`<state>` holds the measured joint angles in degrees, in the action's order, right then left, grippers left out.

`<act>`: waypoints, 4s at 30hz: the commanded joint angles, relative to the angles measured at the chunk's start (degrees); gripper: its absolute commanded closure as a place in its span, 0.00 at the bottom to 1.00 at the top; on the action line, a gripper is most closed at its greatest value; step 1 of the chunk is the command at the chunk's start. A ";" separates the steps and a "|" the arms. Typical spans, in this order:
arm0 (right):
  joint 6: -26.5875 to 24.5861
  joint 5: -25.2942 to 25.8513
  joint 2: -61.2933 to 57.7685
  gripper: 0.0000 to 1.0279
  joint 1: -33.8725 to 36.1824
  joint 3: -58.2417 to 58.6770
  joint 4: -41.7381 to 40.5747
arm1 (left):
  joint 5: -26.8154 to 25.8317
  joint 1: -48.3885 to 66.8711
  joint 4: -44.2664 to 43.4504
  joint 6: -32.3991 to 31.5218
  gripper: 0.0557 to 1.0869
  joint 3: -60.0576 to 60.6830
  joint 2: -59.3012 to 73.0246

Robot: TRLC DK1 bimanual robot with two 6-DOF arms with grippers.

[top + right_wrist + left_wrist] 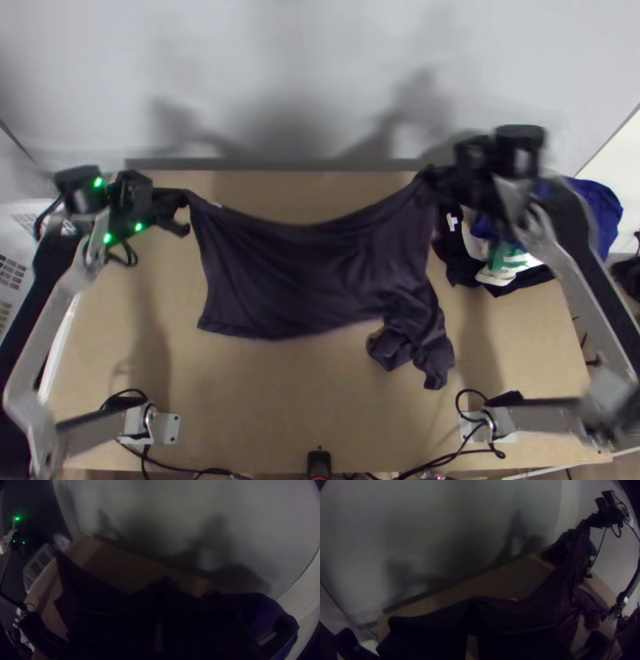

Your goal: Fold the t-shirt

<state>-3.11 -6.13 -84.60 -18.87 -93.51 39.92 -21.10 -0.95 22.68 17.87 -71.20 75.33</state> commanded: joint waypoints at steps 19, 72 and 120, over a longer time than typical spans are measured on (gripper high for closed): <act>-6.03 -2.39 -47.59 0.97 11.75 -35.86 -0.72 | 13.19 -2.48 3.16 5.07 0.84 -32.95 43.67; -7.52 -1.69 -31.86 0.97 7.36 -5.98 9.82 | 10.82 -1.25 28.12 21.51 0.83 -22.32 35.06; -7.52 -1.08 -15.42 0.04 7.62 6.33 12.46 | 10.91 0.16 39.46 30.56 0.04 -19.33 19.24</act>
<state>-10.44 -7.07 -106.80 -10.98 -89.65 49.58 -10.28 -4.54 55.75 43.38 -91.96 102.10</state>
